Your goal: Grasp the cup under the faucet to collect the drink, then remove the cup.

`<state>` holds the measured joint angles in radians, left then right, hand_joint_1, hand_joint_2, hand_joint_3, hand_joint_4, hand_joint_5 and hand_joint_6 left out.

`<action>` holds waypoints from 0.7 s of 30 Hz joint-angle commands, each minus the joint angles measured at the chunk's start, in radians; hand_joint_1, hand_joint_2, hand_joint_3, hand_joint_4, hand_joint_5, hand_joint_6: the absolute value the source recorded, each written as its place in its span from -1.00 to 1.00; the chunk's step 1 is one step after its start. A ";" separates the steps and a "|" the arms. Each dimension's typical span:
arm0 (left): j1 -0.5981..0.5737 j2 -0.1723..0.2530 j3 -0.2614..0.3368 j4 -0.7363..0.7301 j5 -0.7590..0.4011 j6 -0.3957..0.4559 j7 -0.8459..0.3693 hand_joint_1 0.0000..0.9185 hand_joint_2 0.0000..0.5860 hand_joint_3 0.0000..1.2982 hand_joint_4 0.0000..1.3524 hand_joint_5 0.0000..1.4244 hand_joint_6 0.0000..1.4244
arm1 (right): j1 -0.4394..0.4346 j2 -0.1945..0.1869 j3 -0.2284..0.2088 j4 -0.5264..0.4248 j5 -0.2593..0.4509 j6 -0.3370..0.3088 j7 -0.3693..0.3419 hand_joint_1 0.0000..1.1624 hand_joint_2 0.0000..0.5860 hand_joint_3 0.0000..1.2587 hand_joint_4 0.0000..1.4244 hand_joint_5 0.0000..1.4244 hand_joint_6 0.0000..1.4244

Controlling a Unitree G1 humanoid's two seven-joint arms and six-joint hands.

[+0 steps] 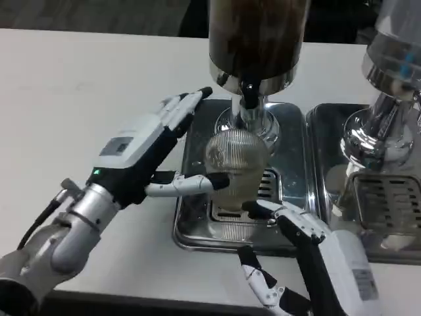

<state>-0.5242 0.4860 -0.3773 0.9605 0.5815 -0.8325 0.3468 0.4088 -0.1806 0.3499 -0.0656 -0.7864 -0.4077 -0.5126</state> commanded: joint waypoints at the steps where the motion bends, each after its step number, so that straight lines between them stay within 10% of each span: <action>1: 0.080 0.071 0.060 -0.088 -0.057 -0.060 -0.032 -0.90 -0.95 -1.00 -1.00 -1.00 -1.00 | -0.014 -0.014 -0.017 0.011 0.020 -0.016 -0.009 -0.14 0.40 -0.43 -0.47 -0.63 -0.62; 10: 0.245 0.150 0.229 -0.277 -0.207 -0.190 -0.099 -1.00 -0.85 -0.93 -1.00 -0.92 -0.86 | -0.034 -0.026 -0.041 0.016 0.028 -0.012 -0.019 -0.14 0.40 -0.43 -0.52 -0.65 -0.66; 21: 0.256 0.184 0.322 -0.487 -0.892 -0.173 -0.590 -1.00 -0.76 -0.67 -0.72 -0.61 -0.66 | -0.045 -0.017 -0.084 0.006 0.015 0.034 -0.039 -0.12 0.44 -0.48 -0.61 -0.71 -0.74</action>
<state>-0.2610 0.6558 -0.0592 0.5393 -0.1416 -1.0689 -0.0965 0.3692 -0.2041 0.2760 -0.0483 -0.7623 -0.3879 -0.5386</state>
